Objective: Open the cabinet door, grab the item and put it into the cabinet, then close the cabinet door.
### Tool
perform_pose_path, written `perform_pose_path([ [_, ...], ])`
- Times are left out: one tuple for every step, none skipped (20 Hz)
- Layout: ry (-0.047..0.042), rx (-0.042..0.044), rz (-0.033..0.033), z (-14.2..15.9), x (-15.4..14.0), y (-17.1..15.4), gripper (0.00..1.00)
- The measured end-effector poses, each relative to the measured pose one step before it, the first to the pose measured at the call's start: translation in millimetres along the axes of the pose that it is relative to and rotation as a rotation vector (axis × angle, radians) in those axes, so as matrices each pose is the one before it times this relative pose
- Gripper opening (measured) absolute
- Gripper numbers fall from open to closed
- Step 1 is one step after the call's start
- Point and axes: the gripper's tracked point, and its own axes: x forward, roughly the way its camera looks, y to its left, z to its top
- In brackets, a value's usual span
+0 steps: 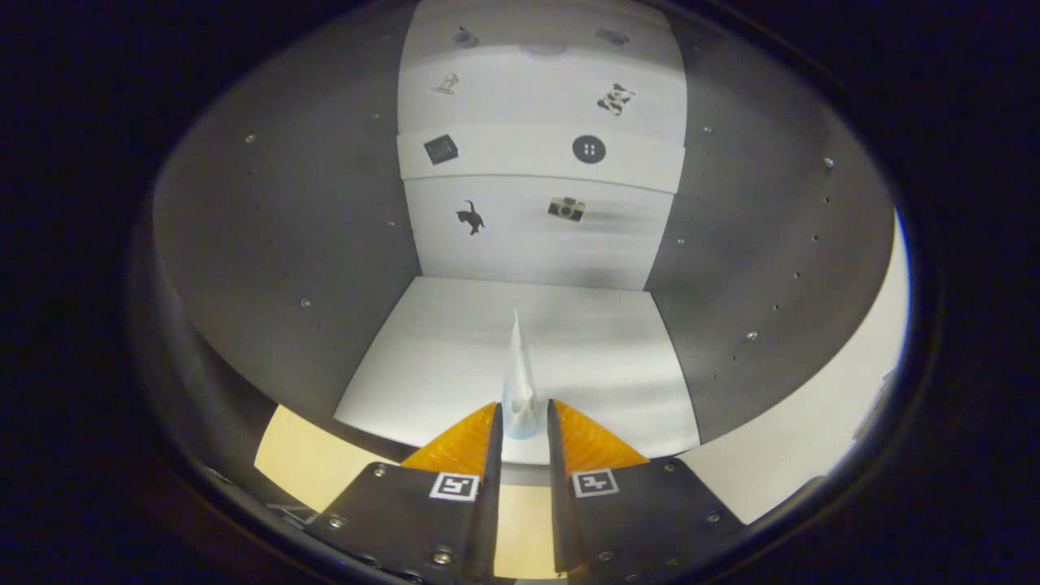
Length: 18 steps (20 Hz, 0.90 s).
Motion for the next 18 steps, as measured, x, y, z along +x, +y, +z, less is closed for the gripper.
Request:
perform_pose_path([
  [-0.0286,0.0013,0.00831,2.67,-9.08,1.89,0.27],
  [-0.03463,0.00311,0.00132,4.6,-10.91,1.5,0.28],
  [-0.02661,0.00041,-0.00299,2.32,-9.5,-1.3,0.28],
  [-0.02808,-0.00067,-0.00033,3.03,-10.29,0.86,0.27],
  [-0.02587,-0.00201,-0.00253,1.89,-12.32,-0.49,0.27],
  [-0.02281,-0.00474,-0.00038,1.46,-11.76,0.22,0.28],
  [-0.02792,-0.00536,-0.00859,1.97,-12.42,-1.35,0.27],
  [-0.02898,-0.00622,-0.01085,2.41,-12.52,-1.78,0.27],
  [-0.01953,-0.00422,-0.0065,1.04,-10.08,-0.53,0.27],
  [-0.01926,-0.00388,-0.00379,1.05,-10.27,-0.55,0.27],
  [-0.02009,-0.004,-0.00364,1.4,-8.9,-0.55,0.27],
  [-0.01672,-0.00508,-0.00701,1.39,-8.94,-1.88,0.27],
  [-0.01906,-0.00634,-0.00749,1.31,-7.77,-1.21,0.27],
  [-0.02329,-0.00985,-0.0051,1.97,-7.49,-0.81,0.27],
  [-0.01522,-0.01177,-0.0095,-0.03,-6.28,-1.66,0.27],
  [-0.01237,-0.01126,-0.00909,-0.04,-6.9,-1.63,0.27],
  [-0.01095,-0.00743,-0.01324,-0.15,-7.36,-1.93,0.27],
  [-0.01474,-0.00557,-0.01035,1.3,-7.34,-1.46,0.27],
])
